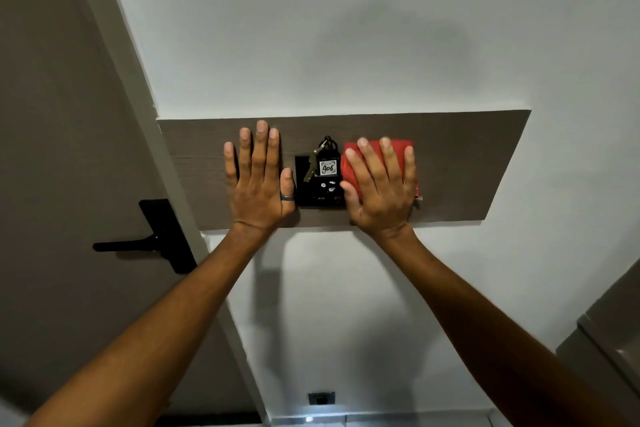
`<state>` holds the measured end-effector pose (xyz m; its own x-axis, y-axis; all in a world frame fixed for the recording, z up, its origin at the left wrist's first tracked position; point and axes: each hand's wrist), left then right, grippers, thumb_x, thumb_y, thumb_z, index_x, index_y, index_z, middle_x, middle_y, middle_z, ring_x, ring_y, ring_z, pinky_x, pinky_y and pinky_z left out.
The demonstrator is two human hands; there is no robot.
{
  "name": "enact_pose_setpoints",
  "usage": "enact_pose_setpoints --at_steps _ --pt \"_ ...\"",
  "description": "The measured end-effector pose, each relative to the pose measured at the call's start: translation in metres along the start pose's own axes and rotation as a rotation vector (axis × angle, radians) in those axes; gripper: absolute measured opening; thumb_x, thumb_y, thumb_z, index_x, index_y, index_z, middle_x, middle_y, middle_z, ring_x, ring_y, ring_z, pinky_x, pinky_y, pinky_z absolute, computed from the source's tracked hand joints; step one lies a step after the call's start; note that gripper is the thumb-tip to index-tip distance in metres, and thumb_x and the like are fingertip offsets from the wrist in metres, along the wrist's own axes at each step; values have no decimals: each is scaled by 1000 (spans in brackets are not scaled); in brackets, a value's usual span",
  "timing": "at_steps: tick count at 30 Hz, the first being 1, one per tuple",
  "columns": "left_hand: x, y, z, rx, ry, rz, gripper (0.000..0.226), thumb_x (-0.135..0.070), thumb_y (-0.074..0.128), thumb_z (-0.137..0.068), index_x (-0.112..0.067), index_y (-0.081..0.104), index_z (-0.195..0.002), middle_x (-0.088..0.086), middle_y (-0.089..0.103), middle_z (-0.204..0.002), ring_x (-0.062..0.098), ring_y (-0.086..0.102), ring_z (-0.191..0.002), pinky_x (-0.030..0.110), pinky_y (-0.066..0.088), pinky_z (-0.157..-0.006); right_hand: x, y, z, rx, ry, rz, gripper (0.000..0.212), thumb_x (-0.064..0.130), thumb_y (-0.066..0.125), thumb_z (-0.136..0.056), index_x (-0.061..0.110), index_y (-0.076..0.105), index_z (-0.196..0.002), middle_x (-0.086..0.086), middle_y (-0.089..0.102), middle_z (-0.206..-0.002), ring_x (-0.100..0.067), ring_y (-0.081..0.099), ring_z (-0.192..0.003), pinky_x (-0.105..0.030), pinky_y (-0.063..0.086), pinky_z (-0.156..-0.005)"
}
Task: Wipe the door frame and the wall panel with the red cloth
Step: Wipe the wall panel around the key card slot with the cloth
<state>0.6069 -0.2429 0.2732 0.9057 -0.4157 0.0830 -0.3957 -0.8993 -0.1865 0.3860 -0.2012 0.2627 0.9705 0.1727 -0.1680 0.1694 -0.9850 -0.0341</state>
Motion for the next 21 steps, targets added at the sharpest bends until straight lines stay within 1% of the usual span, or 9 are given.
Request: enact_pose_setpoints --at_steps 5,8,10,11,13,15,19,20,21 --pt "-1 -3 -3 11 -5 0 64 -32 32 -103 -10 16 -160 1 0 -171 24 2 -158 49 5 -129 -8 -17 22 -33 -125 -17 35 29 53 -107 13 65 -136 -9 64 -140 -34 58 -133 -60 46 -111" --pt "-2 -5 -4 12 -11 2 63 -32 33 -102 -9 18 -159 1 -1 -171 24 1 -158 49 5 -129 -2 -28 25 -29 29 -154 42 8 66 -98 9 60 -139 -11 65 -142 -33 56 -137 -57 41 -120" --pt "-1 -4 -4 10 -10 -2 63 -31 34 -101 -9 20 -159 4 8 -170 24 2 -158 49 6 -129 17 -27 15 -68 83 -233 37 15 57 -105 10 57 -142 -11 61 -144 -34 52 -143 -57 35 -125" --pt "-2 -4 -4 7 -14 -3 63 -31 35 -101 -9 22 -158 6 17 -168 24 4 -158 49 7 -129 28 -24 9 -75 31 -251 37 21 54 -107 11 58 -143 -10 61 -145 -34 50 -144 -58 34 -125" --pt "0 -5 -4 0 -22 0 62 -31 35 -101 -9 24 -158 11 31 -163 25 7 -157 49 8 -129 42 -14 -1 -71 -201 -198 42 33 55 -106 15 63 -143 -8 63 -146 -32 53 -143 -57 41 -120" --pt "-1 -4 -1 -8 -15 8 61 -31 34 -102 -10 24 -159 9 31 -162 24 8 -157 48 7 -129 33 -2 -1 -80 -363 -75 46 42 54 -102 19 67 -140 -6 65 -144 -31 57 -139 -55 47 -113" --pt "0 -2 -4 -12 -15 -10 62 -31 34 -102 -10 23 -159 12 35 -161 23 6 -158 48 9 -128 51 13 16 -159 -31 16 47 44 50 -103 25 61 -145 -4 61 -146 -34 51 -142 -56 34 -122" --pt "0 -3 -2 2 -21 -9 62 -31 33 -102 -10 23 -159 13 37 -160 23 5 -157 48 9 -128 58 12 23 -145 -53 16 47 43 52 -102 26 61 -145 -2 60 -147 -33 49 -143 -55 31 -122" --pt "-1 -4 -2 5 -19 -10 62 -31 33 -102 -10 23 -159 13 37 -160 23 4 -157 48 9 -128 55 12 27 -123 -171 15 48 43 53 -102 26 61 -146 0 59 -149 -31 49 -143 -54 31 -122"
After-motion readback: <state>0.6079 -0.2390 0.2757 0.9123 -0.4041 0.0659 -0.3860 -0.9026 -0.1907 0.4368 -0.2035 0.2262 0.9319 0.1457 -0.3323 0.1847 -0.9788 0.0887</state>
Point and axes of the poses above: each hand's wrist, its own z-axis away from the middle knuckle, its own y-axis out of the palm, x = y × z
